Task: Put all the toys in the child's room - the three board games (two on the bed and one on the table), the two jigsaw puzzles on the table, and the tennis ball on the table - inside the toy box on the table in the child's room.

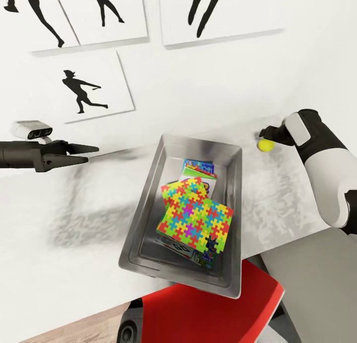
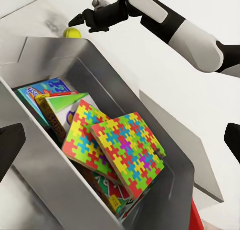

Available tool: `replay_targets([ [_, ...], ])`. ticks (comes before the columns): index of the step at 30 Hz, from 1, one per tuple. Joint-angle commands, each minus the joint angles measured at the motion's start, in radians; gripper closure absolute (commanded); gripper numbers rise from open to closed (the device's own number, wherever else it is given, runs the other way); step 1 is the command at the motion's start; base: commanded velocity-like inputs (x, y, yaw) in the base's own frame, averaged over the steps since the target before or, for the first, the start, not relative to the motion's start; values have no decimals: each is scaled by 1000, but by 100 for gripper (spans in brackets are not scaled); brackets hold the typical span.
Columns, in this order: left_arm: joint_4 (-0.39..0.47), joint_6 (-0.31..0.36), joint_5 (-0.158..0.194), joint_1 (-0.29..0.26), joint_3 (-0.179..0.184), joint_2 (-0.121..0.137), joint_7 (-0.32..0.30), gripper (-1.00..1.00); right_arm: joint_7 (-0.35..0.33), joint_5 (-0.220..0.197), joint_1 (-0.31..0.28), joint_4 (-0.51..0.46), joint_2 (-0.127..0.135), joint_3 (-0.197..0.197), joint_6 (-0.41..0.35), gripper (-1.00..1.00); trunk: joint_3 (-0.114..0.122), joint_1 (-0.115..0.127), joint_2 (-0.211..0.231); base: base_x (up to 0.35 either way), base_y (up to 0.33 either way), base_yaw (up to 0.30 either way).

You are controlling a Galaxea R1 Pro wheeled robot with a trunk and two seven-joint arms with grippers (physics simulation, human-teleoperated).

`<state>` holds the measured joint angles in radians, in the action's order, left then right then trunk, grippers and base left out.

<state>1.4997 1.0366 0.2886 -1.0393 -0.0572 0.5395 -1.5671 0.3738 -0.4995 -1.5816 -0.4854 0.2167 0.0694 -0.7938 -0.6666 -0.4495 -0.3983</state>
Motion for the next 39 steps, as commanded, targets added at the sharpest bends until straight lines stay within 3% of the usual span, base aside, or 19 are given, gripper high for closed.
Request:
replay_targets([
  [1,0,11,0,-1,0,0,-4,-100,13,-10,-1,-1,1,7,-3,-100,-3,0,-2,0,0,0],
  [39,1,11,0,-1,0,2,-4,-100,16,-11,13,-18,-2,6,-3,-100,-66,0,-2,0,0,0],
])
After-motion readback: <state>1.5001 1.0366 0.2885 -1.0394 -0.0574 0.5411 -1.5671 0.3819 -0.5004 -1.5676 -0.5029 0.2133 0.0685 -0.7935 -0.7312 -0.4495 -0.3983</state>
